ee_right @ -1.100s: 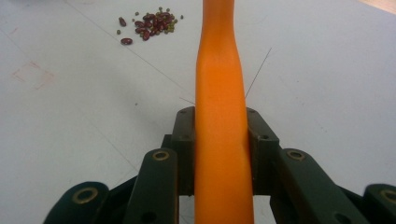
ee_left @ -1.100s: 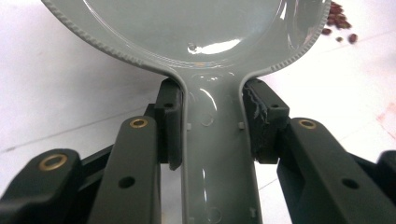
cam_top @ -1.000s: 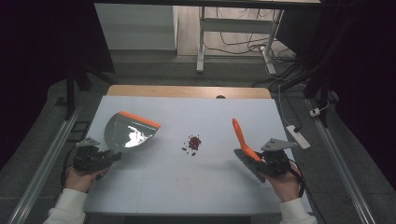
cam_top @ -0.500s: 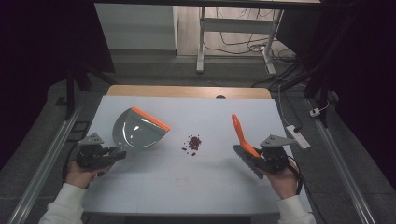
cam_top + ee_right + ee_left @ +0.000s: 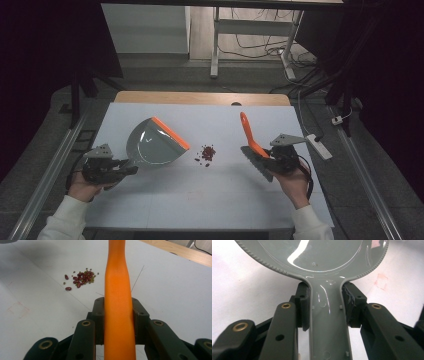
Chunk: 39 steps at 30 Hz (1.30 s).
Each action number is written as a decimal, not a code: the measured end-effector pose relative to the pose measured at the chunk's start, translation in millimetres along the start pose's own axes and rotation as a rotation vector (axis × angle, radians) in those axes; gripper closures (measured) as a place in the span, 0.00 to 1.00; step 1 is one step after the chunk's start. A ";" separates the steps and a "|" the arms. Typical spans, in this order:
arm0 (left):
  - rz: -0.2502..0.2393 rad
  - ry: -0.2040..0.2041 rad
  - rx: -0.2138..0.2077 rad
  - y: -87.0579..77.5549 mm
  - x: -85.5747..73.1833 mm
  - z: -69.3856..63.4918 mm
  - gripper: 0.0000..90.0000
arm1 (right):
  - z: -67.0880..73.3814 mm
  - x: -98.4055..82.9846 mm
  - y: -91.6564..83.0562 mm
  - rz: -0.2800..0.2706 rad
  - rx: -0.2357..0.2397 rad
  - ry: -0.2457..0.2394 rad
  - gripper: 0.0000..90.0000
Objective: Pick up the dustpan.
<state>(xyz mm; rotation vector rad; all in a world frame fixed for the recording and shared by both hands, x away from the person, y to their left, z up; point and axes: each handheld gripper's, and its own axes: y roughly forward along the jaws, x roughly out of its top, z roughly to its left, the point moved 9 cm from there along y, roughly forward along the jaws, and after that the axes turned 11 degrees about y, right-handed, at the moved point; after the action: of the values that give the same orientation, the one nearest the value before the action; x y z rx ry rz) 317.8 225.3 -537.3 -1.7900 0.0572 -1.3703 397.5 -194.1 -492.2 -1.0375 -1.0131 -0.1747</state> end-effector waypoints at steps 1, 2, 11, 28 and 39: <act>0.001 0.010 -0.007 -1.0 0.2 -1.3 0.69 | 0.8 1.5 1.4 -0.003 0.003 0.003 0.78; 0.003 0.018 -0.013 -2.4 0.4 -2.4 0.69 | 1.2 2.8 2.6 -0.004 0.005 0.000 0.78; 0.025 0.060 -0.047 -10.8 -0.9 -7.1 0.69 | 6.2 12.2 15.0 -0.006 0.011 -0.011 0.78; 0.108 0.119 -0.105 1.8 -5.5 -22.9 0.69 | 21.5 43.6 48.4 -0.022 0.055 -0.021 0.78; 0.166 0.142 -0.129 14.1 -7.5 -34.5 0.69 | 30.8 51.3 65.4 -0.013 0.077 -0.037 0.78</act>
<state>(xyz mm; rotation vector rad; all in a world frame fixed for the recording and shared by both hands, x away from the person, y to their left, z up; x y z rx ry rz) 293.1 199.8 -551.1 -1.7472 0.3695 -1.3970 443.7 -118.5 -490.4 -0.9671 -1.0526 -0.1268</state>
